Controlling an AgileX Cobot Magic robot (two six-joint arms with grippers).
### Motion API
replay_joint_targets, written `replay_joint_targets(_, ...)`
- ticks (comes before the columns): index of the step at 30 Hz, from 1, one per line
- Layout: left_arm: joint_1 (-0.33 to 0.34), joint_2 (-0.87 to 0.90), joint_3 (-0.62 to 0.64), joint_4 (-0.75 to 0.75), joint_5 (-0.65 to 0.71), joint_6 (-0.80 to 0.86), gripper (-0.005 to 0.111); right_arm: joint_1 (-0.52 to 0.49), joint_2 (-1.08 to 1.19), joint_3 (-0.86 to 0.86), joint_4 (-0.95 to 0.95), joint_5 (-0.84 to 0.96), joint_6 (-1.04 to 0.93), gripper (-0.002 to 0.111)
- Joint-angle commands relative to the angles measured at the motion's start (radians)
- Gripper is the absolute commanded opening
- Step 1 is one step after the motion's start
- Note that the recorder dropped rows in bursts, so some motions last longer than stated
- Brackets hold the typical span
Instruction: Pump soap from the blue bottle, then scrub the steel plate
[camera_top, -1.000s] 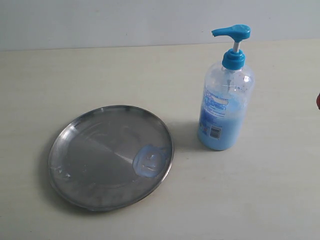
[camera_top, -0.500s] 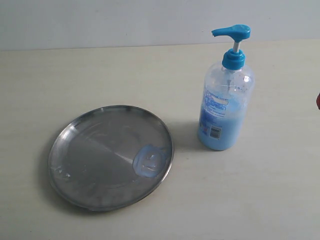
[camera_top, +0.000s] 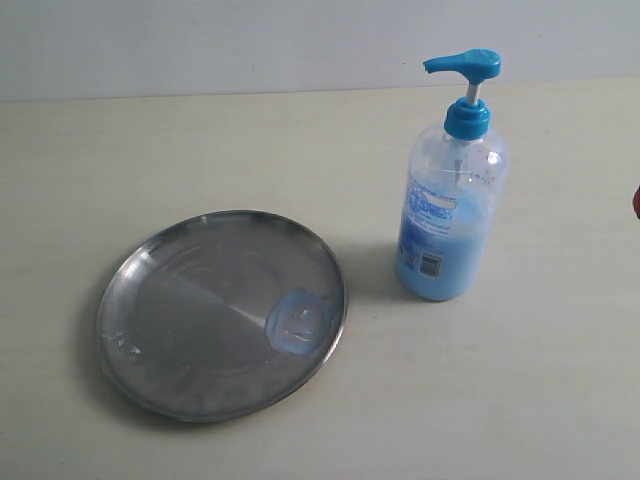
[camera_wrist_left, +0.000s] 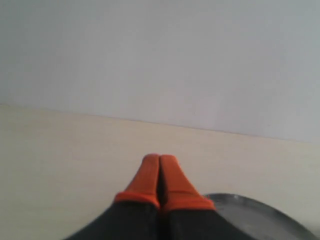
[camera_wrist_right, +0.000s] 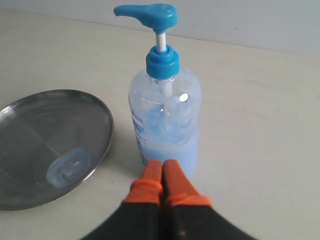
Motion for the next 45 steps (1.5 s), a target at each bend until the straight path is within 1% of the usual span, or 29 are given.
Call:
replay_joint_targets(1,0.005,-0.005,0.023,0.008,0.035,-0.006,0.001,-0.003,-0.003,0.001,0.000,-0.017,-0.008,0.000)
replay_joint_targets(3,0.005,-0.005,0.023,0.011,0.046,-0.006,0.001,-0.003,-0.003,0.001,0.000,-0.017,-0.008,0.000)
replay_joint_targets(8,0.005,-0.005,0.023,0.050,0.145,-0.004,0.001,-0.003,-0.003,0.001,0.000,-0.017,-0.008,0.000)
replay_joint_targets(12,0.005,-0.005,0.023,0.050,0.210,-0.004,0.001,-0.003,-0.003,0.001,0.000,-0.017,-0.008,0.000)
replay_joint_targets(19,0.005,-0.005,0.023,0.050,0.210,0.065,0.001,-0.003,-0.003,0.001,0.000,-0.017,-0.008,0.000)
replay_joint_targets(35,0.005,-0.005,0.023,0.050,0.210,0.065,0.001,-0.003,-0.003,0.001,-0.001,-0.017,-0.006,0.000)
replay_joint_targets(37,0.016,-0.005,0.023,0.050,0.210,0.065,0.001,-0.003,-0.003,0.001,-0.001,-0.017,-0.006,0.000)
replay_joint_targets(41,0.068,-0.005,0.023,0.050,0.210,0.065,0.001,-0.003,-0.003,0.001,-0.001,-0.017,-0.006,0.000)
replay_joint_targets(43,0.083,-0.005,0.023,0.050,0.210,0.065,0.001,-0.003,-0.003,0.001,-0.001,-0.017,-0.006,0.000)
replay_joint_targets(45,0.083,-0.005,0.023,0.050,0.210,0.065,0.001,-0.003,-0.003,0.001,-0.001,-0.017,-0.006,0.000)
